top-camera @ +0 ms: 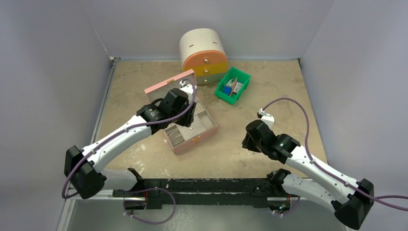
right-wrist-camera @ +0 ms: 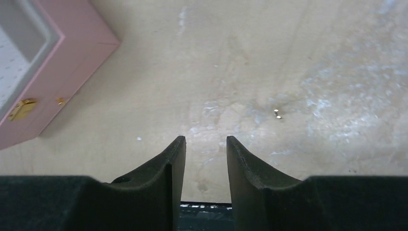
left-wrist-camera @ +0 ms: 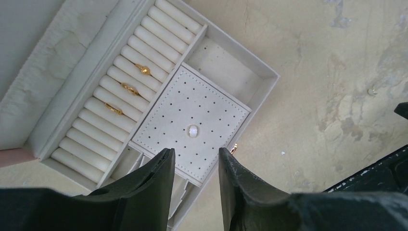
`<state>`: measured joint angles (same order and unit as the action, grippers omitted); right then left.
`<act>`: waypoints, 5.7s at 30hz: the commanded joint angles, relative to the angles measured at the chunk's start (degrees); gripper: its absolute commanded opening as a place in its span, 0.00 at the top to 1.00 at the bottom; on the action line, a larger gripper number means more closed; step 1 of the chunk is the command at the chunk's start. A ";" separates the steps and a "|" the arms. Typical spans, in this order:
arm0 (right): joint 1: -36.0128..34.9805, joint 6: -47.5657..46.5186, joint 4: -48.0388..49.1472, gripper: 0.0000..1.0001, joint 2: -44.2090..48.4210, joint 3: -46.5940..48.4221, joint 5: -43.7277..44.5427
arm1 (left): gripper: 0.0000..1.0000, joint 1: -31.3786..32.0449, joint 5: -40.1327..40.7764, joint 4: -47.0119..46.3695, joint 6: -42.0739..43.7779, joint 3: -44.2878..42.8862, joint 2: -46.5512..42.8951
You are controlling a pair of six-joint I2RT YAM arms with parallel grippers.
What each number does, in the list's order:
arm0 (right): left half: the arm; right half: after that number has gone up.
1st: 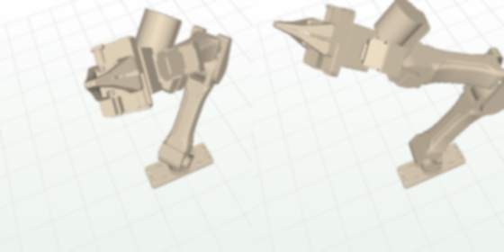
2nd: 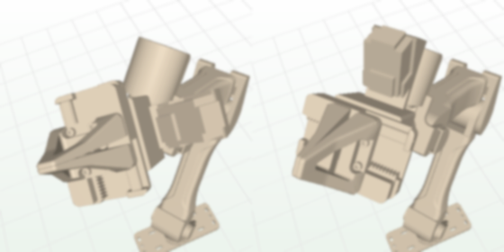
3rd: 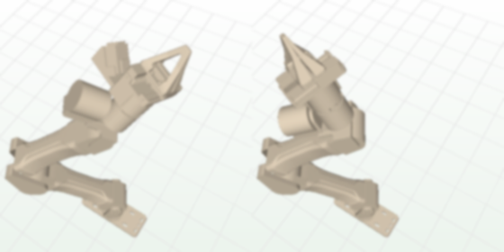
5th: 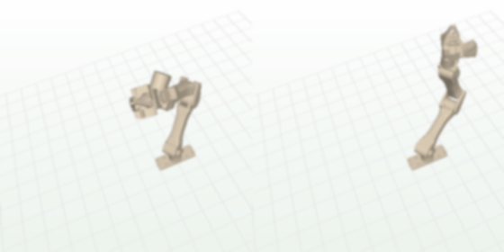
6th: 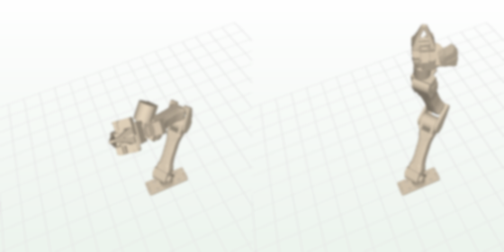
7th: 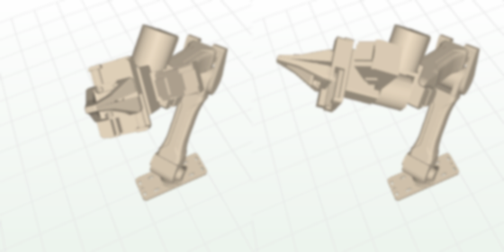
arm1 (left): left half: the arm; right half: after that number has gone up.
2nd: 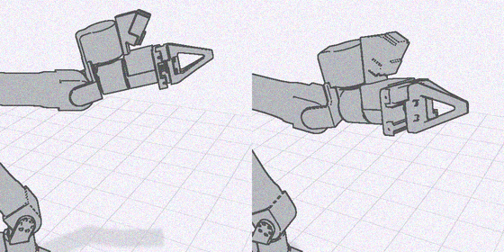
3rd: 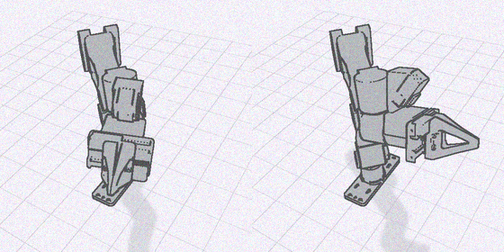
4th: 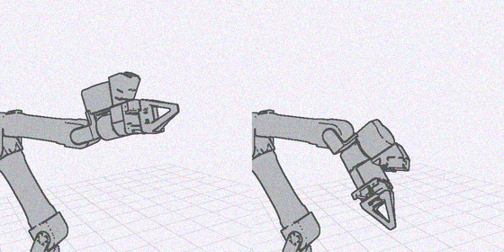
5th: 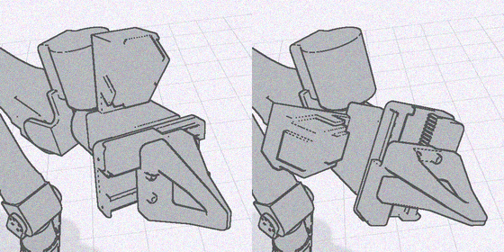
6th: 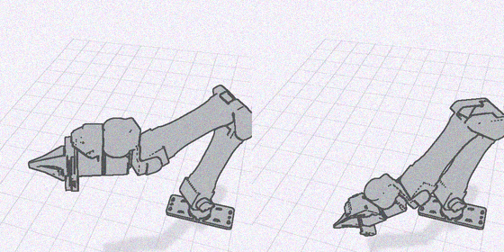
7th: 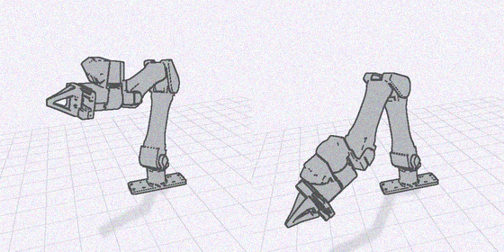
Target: Organize the mixed jewelry
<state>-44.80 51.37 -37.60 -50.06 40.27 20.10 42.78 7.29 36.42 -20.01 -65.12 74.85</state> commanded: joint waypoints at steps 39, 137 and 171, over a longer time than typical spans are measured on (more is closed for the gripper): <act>12.89 8.50 8.03 0.81 -10.81 -11.97 -1.05 | 0.61 -0.24 -0.61 -3.82 -0.20 4.00 -9.77; 12.89 -0.23 12.51 1.00 -2.91 -9.77 -16.34 | 0.58 -0.17 -3.54 -6.43 -3.17 7.27 -15.46; 1.81 24.14 61.36 1.00 -4.75 -2.18 -49.90 | 0.49 -0.19 -31.42 -42.38 -10.42 25.65 -36.47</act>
<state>-41.82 70.89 16.21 -53.65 35.07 -28.14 42.78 -20.58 0.99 -31.94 -39.64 40.49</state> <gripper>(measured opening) 0.004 0.515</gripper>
